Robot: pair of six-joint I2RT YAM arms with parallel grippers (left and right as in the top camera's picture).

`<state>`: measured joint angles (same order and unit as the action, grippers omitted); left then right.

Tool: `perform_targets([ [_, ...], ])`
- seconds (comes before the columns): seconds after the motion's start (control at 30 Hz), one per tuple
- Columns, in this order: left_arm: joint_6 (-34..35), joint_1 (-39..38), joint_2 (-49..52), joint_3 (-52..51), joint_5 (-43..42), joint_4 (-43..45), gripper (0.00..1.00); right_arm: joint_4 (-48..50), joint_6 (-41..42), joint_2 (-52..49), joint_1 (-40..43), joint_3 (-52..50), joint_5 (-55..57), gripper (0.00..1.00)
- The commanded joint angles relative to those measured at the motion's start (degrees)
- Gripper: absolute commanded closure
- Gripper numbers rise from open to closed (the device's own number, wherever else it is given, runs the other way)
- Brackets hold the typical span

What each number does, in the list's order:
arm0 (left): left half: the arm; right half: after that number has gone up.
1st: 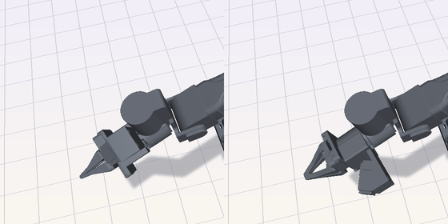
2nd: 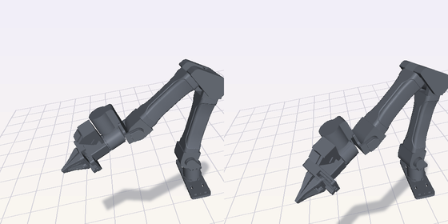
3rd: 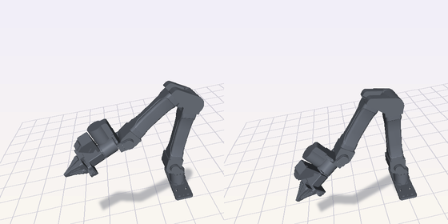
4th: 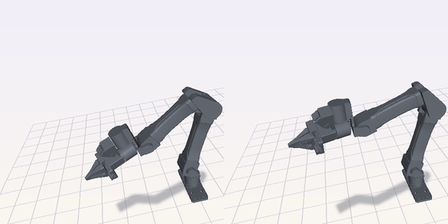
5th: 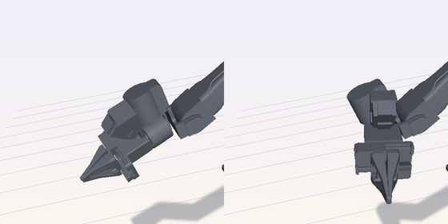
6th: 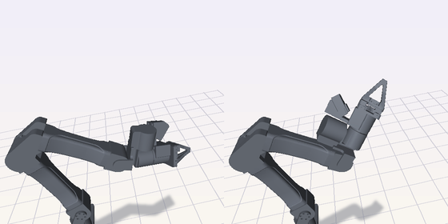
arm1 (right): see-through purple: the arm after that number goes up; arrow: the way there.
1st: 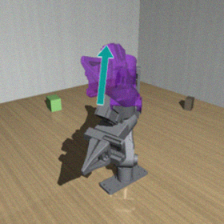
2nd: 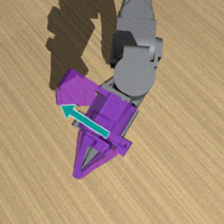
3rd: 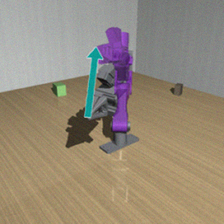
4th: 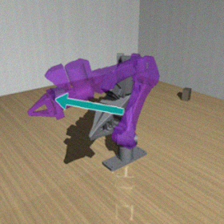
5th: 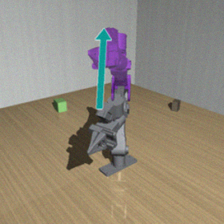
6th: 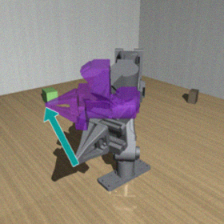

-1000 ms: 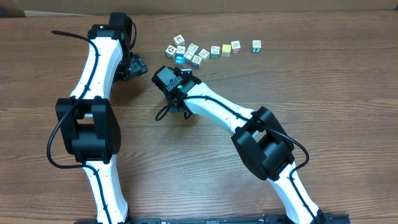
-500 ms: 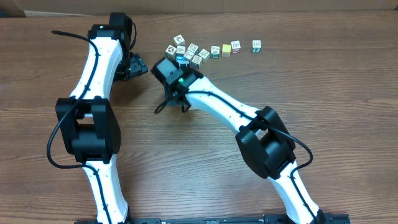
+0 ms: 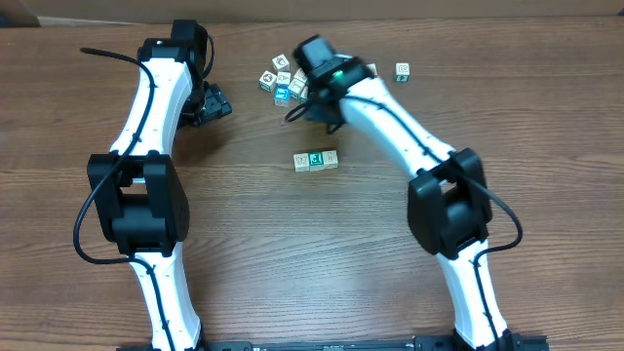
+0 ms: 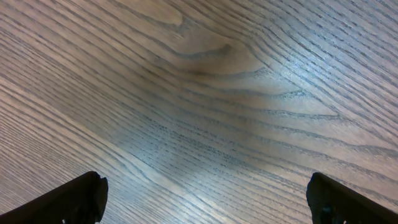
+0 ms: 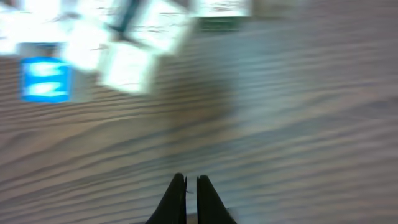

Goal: Form a horizontal line

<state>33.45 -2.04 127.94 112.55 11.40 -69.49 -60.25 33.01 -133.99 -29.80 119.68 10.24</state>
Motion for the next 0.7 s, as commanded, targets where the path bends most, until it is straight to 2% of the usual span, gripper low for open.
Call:
perform_targets([
  [0.0,-0.24,-0.24,-1.2,1.18,0.59,-0.11,0.0,-2.89,0.0,1.14,2.23,0.28,-1.53,0.96],
  [0.23,-0.24,-0.22,-1.2,1.18,0.59,-0.09,0.0,-8.92,0.0,1.14,4.11,0.28,-1.46,0.96],
  [0.33,-0.24,-0.22,-1.2,1.18,0.59,-0.09,0.0,-9.27,0.0,1.14,4.11,0.28,-1.46,0.96],
  [0.43,-0.24,-0.22,-1.2,1.18,0.59,-0.11,0.0,-9.09,0.0,1.14,4.11,0.28,-1.46,0.89],
  [0.67,-0.24,-0.22,-1.2,1.18,0.59,-0.09,0.0,-9.09,0.0,1.14,4.0,0.28,-1.55,0.9],
])
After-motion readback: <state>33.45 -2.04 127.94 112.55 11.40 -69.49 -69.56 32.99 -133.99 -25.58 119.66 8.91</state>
